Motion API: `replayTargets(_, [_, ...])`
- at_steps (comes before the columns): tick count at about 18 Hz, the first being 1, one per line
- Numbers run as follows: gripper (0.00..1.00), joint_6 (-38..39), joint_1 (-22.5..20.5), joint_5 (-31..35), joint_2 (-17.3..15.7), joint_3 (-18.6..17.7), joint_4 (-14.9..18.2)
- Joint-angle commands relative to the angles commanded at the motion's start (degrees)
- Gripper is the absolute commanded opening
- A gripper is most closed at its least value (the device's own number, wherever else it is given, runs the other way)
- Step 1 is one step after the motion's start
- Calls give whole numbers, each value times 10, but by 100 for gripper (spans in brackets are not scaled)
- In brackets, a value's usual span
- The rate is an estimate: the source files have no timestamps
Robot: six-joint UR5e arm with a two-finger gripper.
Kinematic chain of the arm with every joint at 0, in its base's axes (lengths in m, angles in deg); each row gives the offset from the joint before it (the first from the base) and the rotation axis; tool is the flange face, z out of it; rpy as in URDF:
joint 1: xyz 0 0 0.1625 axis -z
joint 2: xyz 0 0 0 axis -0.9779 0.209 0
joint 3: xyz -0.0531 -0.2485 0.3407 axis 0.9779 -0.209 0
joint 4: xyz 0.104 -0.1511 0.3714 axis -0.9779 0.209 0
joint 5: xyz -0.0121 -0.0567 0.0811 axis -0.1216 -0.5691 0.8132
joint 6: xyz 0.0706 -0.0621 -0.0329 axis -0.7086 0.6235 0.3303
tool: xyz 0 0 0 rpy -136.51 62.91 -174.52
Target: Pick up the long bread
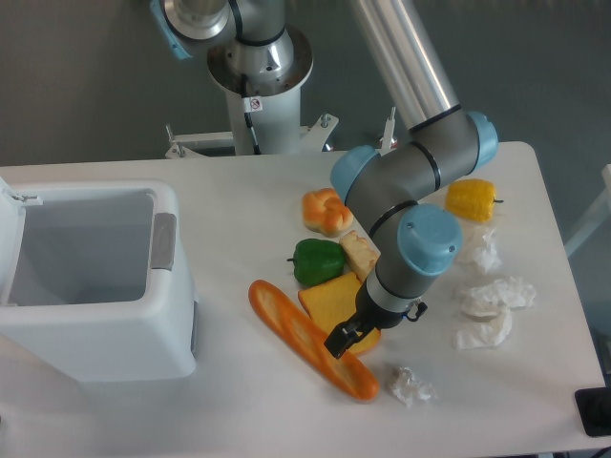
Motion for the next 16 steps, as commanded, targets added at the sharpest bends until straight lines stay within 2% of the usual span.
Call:
replayTargets(2, [100, 2, 5, 0, 7, 10, -3])
replayTargets(11, [100, 1, 18, -1, 31, 11, -23])
replayTargets(16, [100, 1, 18, -7, 39, 13, -24])
